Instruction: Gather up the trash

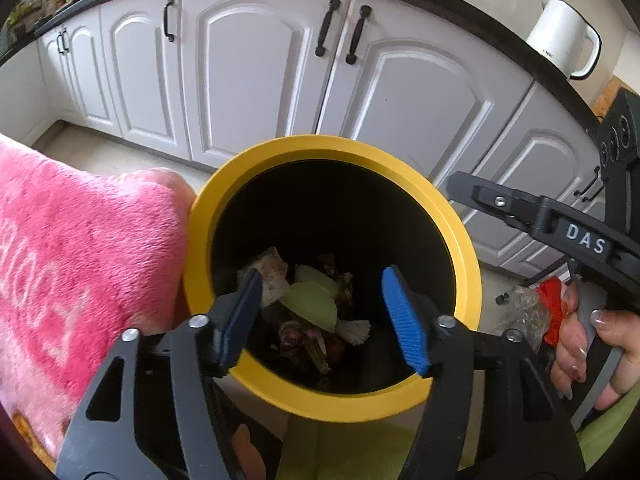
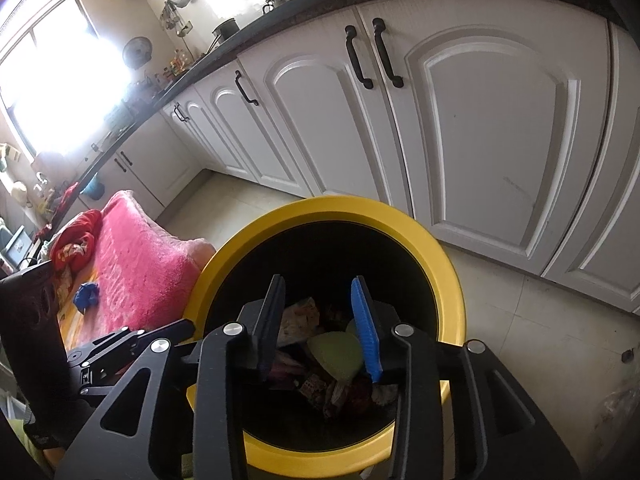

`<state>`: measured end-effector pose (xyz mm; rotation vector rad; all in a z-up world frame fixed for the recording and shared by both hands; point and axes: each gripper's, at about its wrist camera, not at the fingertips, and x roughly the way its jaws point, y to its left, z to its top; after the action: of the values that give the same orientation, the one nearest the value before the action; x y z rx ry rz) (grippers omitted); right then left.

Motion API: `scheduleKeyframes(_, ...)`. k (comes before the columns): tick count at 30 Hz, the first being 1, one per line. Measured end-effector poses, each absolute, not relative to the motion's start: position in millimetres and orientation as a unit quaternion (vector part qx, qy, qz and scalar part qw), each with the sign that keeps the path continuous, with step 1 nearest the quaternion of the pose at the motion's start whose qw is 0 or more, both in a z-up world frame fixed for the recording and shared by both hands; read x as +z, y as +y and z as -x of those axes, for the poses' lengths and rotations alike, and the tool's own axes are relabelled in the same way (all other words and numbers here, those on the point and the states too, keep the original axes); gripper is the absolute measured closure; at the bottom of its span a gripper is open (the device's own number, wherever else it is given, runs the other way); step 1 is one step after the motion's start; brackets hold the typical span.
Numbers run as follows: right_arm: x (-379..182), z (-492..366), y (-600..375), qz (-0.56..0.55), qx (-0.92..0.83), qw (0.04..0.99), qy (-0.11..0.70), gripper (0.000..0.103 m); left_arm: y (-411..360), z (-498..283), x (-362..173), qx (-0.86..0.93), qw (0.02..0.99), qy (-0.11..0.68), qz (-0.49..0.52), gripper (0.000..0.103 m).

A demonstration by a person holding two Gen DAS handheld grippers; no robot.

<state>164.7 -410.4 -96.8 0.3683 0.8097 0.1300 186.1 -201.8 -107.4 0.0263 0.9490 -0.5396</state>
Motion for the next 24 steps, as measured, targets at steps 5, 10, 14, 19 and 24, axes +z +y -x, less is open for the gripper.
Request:
scheduleKeyframes(5, -83.8, -154.2, -408.1, -0.174, 0.057, 0.908, 0.377, 0.057, -185.7, -183.7, -93.9, -0.242, 0.863, 0.443, -0.001, 0.020)
scheduleKeyframes(10, -64.4, -139.0, -391.7, -0.156, 0.058, 0.918, 0.361, 0.044, -155.3, -173.9, -73.5, -0.227, 0.879, 0.420, 0.015, 0.011)
scheduleKeyframes(14, -44.1, -126.6, -374.6, -0.140, 0.061, 0.929, 0.338, 0.035, -131.0, -164.0, -60.3, -0.208, 0.891, 0.403, 0.025, 0.011)
scheduleKeyframes(19, -20.0, -106.4, -344.4, -0.124, 0.075, 0.941, 0.306, 0.022, -103.7, -150.5, -40.0, -0.188, 0.906, 0.377, 0.034, 0.011)
scheduleKeyframes(24, -9.8, -88.5, -317.9, -0.134, 0.094, 0.941, 0.297, 0.013, -80.0, -133.4, -24.5, -0.170, 0.919, 0.353, 0.037, 0.011)
